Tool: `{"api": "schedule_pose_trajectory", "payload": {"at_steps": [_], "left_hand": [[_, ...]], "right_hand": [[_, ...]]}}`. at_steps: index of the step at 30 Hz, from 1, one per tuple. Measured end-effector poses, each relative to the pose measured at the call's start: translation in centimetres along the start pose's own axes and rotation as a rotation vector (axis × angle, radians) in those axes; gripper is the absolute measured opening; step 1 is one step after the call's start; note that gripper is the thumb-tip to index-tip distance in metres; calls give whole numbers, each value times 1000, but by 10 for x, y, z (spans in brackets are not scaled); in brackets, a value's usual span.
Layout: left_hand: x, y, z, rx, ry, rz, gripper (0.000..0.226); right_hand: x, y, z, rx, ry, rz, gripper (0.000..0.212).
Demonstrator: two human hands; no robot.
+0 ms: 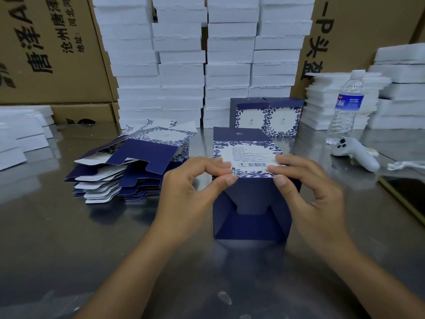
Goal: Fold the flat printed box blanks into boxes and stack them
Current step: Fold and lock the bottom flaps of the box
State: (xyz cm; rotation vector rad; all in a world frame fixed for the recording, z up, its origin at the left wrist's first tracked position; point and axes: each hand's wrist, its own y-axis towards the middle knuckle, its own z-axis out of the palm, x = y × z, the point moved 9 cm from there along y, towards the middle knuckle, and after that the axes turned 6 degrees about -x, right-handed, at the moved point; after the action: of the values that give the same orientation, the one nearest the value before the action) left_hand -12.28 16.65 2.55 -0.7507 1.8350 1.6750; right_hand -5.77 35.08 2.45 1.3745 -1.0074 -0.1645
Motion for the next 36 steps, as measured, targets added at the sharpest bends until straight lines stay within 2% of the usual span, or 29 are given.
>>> {"api": "schedule_pose_trajectory", "payload": {"at_steps": [6, 21, 26, 31, 36], "left_hand": [[12, 2, 2, 34, -194, -150, 8], [15, 3, -2, 39, -193, -115, 3], [16, 2, -1, 32, -185, -107, 8], [14, 2, -2, 36, -156, -95, 13], [17, 4, -3, 38, -132, -95, 14]], "right_hand": [[-4, 3, 4, 36, 43, 25, 10], [-19, 2, 0, 40, 74, 91, 15], [-17, 1, 1, 31, 76, 100, 16], [-22, 1, 4, 67, 109, 129, 26], [-25, 2, 4, 58, 119, 133, 24]]}}
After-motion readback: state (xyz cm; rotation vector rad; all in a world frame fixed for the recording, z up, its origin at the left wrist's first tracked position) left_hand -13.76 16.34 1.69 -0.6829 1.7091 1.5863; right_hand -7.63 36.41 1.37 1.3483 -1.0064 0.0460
